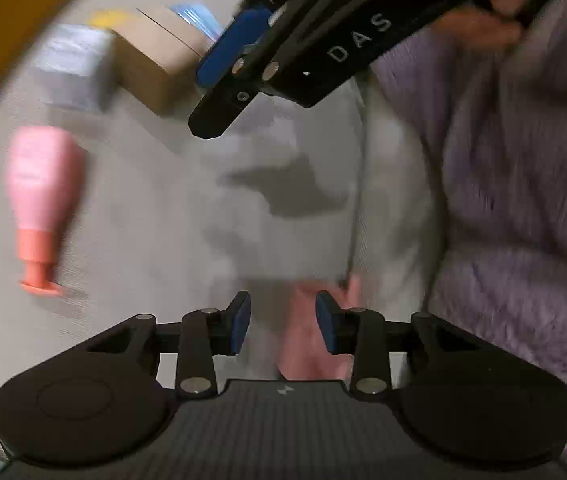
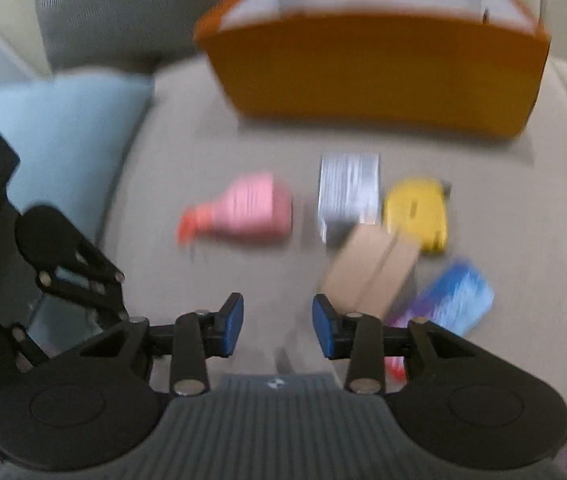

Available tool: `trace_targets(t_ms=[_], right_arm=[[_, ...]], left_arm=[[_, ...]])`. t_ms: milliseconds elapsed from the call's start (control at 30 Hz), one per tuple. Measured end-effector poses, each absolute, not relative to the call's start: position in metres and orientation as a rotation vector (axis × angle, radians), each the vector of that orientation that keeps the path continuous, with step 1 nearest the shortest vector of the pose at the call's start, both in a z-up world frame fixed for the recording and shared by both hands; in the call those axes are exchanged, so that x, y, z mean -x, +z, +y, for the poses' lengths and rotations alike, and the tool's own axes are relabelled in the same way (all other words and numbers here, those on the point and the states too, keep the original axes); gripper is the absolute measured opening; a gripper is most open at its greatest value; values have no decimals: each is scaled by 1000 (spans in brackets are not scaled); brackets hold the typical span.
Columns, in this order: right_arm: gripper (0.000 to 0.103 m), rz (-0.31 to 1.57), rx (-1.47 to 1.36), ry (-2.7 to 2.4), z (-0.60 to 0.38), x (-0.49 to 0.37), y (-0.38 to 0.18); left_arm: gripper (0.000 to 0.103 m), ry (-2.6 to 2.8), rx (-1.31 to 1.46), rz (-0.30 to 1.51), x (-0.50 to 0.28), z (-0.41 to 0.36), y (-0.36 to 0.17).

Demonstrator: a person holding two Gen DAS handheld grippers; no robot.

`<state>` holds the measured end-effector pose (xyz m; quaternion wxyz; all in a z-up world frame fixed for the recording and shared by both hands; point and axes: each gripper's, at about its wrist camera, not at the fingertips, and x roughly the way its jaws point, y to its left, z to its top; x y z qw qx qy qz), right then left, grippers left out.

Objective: Organize rigid objects
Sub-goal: 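Move both tools back to the remaining items on the sofa, then grasp the pink cup with the left tool while the right tool grasps the pink pump bottle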

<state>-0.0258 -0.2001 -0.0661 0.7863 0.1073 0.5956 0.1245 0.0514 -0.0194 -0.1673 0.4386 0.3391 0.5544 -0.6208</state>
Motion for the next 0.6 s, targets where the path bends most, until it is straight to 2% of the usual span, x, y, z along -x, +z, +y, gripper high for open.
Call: trace_targets(t_ms=[167, 267, 467, 600], right_arm=[[43, 1392, -209, 320, -184, 39, -88], [49, 1416, -165, 310, -177, 43, -92], [49, 1442, -158, 292, -176, 42, -102], [49, 1440, -136, 280, -171, 40, -108]], left_arm=[[53, -1579, -976, 1393, -27, -22, -189], [57, -1589, -996, 1397, -23, -27, -201], [65, -1603, -1005, 1406, -15, -27, -219], [66, -1598, -1014, 1395, -4, -34, -227]])
